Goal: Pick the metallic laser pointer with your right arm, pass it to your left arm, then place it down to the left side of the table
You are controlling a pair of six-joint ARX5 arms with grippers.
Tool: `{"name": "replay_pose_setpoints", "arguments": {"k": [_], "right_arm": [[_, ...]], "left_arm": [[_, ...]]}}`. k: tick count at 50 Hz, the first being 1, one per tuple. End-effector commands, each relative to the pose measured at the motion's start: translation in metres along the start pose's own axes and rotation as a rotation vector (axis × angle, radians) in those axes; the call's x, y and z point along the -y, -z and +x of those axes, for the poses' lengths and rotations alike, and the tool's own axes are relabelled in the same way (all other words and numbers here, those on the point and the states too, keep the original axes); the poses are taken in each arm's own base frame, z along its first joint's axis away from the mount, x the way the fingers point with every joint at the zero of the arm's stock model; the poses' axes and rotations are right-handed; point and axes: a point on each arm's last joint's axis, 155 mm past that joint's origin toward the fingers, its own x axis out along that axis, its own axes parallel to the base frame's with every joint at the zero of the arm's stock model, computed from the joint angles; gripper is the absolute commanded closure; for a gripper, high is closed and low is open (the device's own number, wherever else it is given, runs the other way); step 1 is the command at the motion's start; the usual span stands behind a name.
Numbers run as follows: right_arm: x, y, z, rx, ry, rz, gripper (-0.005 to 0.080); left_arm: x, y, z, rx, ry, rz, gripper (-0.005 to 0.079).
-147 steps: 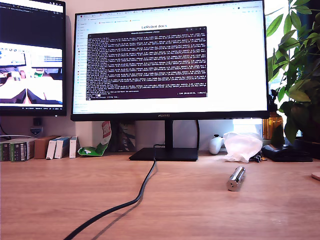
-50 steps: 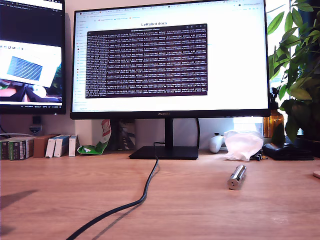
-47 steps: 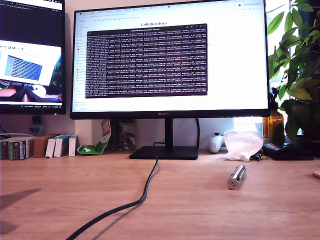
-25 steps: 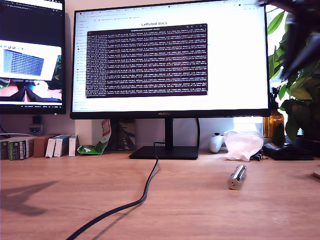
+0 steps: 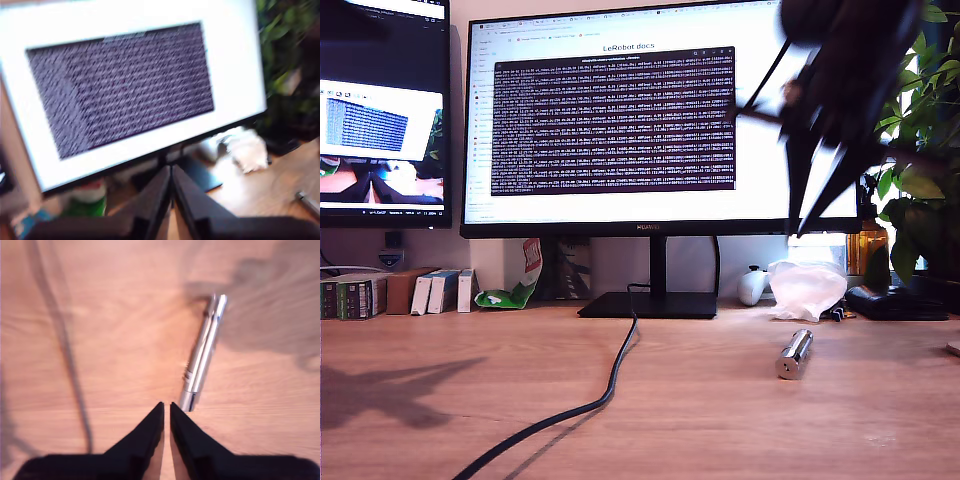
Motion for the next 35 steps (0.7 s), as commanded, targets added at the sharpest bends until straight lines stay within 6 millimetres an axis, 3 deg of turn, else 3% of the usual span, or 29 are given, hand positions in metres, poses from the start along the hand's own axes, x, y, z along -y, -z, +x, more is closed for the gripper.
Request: {"name": "replay_pose_setpoints", "arguments": {"k": [1,6,14,17,20,22,35], "right_arm": [[0.006,0.004,0.014,-0.037,0.038,0.016,0.0765],[0.012,0.005,0.025,-0.059,0.068,0.025,0.0758],[0.018,-0.014,0.025,0.005,0.077,0.068,0.0734],[0.015,-0.018,0.025,0.012,0.050,0.067,0.0618],[0.012,-0.020,0.024,0.009,0.021,0.066,0.0422],[0.012,-0.022,0.024,0.011,0.016,0.075,0.0334],[0.023,-0.032,0.022,0.041,0.035,0.169,0.0330]], "left_arm": [[0.006,-0.003,0.003,0.013,0.024,0.023,0.0763],[0.015,-0.004,0.004,0.017,0.051,0.025,0.0763],[0.022,-0.005,0.004,0.021,0.074,0.022,0.0763],[0.023,-0.005,0.004,0.021,0.078,0.022,0.0763],[0.024,-0.005,0.004,0.022,0.078,0.022,0.0763],[0.024,-0.005,0.004,0.021,0.079,0.022,0.0763],[0.024,-0.005,0.004,0.021,0.078,0.022,0.0763]]}}
